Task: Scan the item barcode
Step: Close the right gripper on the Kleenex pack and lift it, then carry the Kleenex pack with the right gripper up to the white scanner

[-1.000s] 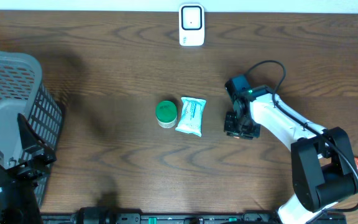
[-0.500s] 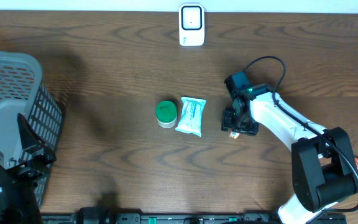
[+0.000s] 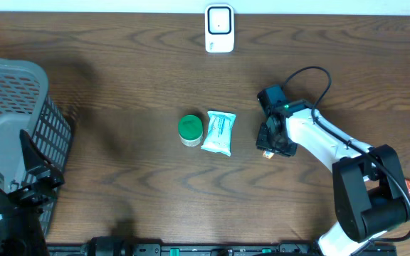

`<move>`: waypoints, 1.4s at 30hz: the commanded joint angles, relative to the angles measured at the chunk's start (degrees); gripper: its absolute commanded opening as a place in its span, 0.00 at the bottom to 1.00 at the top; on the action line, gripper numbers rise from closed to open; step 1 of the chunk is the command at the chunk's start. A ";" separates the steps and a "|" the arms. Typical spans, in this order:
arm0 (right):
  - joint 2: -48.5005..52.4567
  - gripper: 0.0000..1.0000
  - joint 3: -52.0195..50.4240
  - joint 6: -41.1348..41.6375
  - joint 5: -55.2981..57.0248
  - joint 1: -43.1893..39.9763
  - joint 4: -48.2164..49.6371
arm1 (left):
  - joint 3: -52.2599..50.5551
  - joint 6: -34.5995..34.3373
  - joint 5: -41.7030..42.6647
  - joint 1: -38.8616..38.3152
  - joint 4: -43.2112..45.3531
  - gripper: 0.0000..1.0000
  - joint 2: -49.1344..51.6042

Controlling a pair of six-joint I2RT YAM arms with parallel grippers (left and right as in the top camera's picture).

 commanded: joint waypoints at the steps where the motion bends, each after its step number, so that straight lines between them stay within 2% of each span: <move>1: 1.25 0.37 -1.49 2.34 1.14 -0.63 0.94 | -0.28 0.35 0.70 0.35 0.07 0.90 -0.63; 5: 1.22 0.22 -1.42 2.32 0.87 -0.87 1.60 | -0.28 0.33 0.70 0.35 0.07 0.90 -0.72; 7: 1.22 0.18 -1.40 2.27 0.22 -0.92 1.92 | -0.28 0.33 0.70 0.35 0.07 0.90 -0.72; 16: -0.68 0.15 5.49 -3.10 -4.04 -0.92 -1.92 | -0.28 0.35 0.70 0.35 0.00 0.90 -0.72; 24: -7.93 0.14 23.08 -9.75 -4.02 -0.90 -12.59 | -0.28 0.31 0.74 0.35 -0.44 0.90 -0.72; 29: -14.88 0.14 28.74 -10.45 -4.04 -0.57 -15.52 | -0.28 0.37 0.68 0.35 -0.85 0.90 -0.74; 34: -22.23 0.16 28.94 -10.80 -4.66 0.66 -17.14 | -0.28 0.35 0.70 0.35 -7.21 0.90 -0.96; 42: -26.58 0.12 28.94 -16.92 -4.66 2.91 -21.33 | -0.28 0.35 0.70 0.35 -28.02 0.90 -0.94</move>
